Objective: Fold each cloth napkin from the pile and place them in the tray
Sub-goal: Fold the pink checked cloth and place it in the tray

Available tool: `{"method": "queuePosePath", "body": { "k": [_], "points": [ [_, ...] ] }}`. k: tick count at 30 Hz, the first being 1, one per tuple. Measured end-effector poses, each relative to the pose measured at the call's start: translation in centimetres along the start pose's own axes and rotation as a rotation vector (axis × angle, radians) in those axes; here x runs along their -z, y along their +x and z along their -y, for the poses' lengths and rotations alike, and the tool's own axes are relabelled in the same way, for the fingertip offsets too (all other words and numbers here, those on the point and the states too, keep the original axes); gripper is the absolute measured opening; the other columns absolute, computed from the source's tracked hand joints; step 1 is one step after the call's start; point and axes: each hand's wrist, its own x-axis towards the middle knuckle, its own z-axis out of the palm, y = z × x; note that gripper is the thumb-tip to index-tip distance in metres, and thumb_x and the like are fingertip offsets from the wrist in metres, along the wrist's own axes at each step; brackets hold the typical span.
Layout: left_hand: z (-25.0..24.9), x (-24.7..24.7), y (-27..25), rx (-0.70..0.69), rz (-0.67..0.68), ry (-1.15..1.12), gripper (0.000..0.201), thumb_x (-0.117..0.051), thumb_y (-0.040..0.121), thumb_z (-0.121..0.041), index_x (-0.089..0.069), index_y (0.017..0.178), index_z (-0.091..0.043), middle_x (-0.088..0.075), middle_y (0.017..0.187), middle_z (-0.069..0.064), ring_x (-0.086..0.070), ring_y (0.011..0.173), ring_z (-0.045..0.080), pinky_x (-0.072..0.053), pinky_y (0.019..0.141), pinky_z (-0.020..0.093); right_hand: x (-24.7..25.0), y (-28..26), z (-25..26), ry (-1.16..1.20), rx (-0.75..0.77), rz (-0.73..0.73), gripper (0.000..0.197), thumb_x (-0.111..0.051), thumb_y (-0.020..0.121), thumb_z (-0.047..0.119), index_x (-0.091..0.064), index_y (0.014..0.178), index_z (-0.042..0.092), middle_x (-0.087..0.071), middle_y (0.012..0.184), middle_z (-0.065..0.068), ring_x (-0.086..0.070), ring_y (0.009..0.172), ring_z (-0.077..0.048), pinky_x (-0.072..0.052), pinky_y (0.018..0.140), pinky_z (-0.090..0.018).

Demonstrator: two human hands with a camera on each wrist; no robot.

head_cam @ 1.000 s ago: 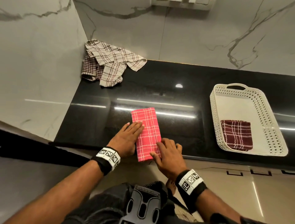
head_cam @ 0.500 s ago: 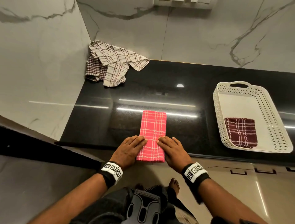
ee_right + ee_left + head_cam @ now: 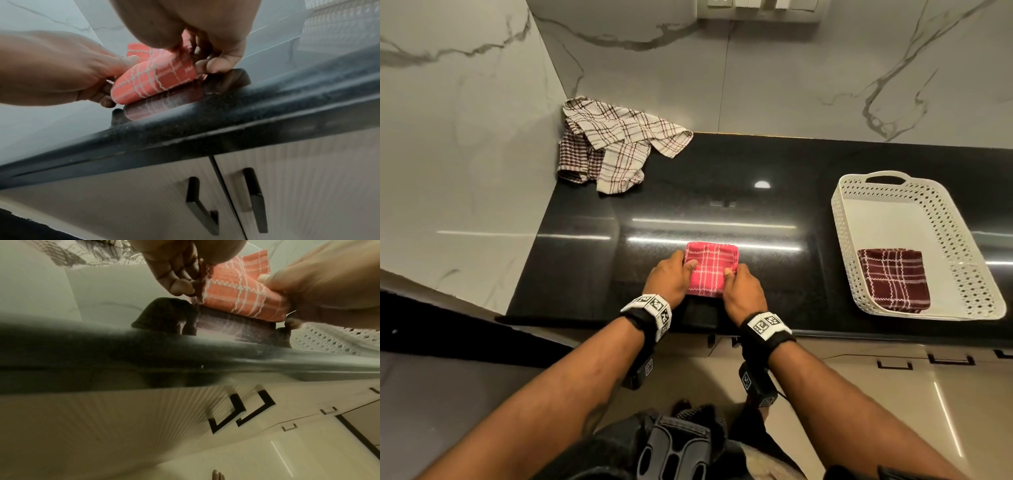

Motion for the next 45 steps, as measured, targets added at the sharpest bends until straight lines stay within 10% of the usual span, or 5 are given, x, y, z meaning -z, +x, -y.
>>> {"method": "queuePosePath", "body": {
  "k": [9,15,25,32,45],
  "points": [
    [-2.5,0.3,1.5,0.190,-0.040,0.086,0.037,-0.046,0.100,-0.047,-0.041,0.110,-0.012,-0.066,0.104,0.015,-0.065,0.095,0.038,-0.049,0.077,0.045,0.7,1.3,1.0,-0.022,-0.130,-0.032,0.029,-0.043,0.103,0.035,-0.041,0.112,0.007,-0.065,0.108,-0.019,-0.064,0.094,-0.039,-0.051,0.079,-0.044],
    [-0.2,-0.4,-0.8,-0.334,-0.301,0.250,0.036,-0.048,0.095,-0.033,-0.050,0.124,-0.013,-0.056,0.120,0.009,-0.055,0.104,0.028,-0.047,0.086,0.042,-0.1,-1.5,0.1,-0.432,0.388,-0.218,0.057,-0.037,0.091,0.034,-0.039,0.139,0.005,-0.044,0.141,-0.017,-0.039,0.134,-0.036,-0.035,0.109,-0.057],
    [0.7,-1.1,2.8,-0.465,0.216,0.605,0.067,-0.018,0.103,-0.048,0.000,0.159,-0.016,0.006,0.166,0.002,0.009,0.153,0.019,0.003,0.124,0.041,-0.1,1.9,-0.8,-0.569,0.333,0.327,0.076,-0.021,0.102,0.052,0.013,0.157,0.012,0.025,0.163,-0.006,0.027,0.148,-0.020,0.015,0.119,-0.053],
    [-1.9,1.4,5.9,-0.265,0.247,0.264,0.053,-0.066,0.091,-0.040,-0.047,0.134,-0.015,-0.051,0.133,0.006,-0.048,0.124,0.027,-0.041,0.104,0.042,1.3,0.7,-1.3,-0.230,0.201,-0.020,0.052,-0.043,0.099,0.046,-0.040,0.140,0.014,-0.046,0.136,-0.010,-0.044,0.124,-0.030,-0.043,0.101,-0.050],
    [-4.1,2.6,4.5,0.132,0.725,-0.034,0.040,-0.077,0.078,-0.037,-0.071,0.110,-0.014,-0.075,0.102,0.007,-0.072,0.094,0.024,-0.057,0.091,0.040,4.5,0.1,-4.7,0.024,0.101,0.238,0.030,-0.065,0.088,0.040,-0.071,0.111,0.021,-0.063,0.102,-0.002,-0.063,0.095,-0.018,-0.050,0.091,-0.036]
  ]
}}
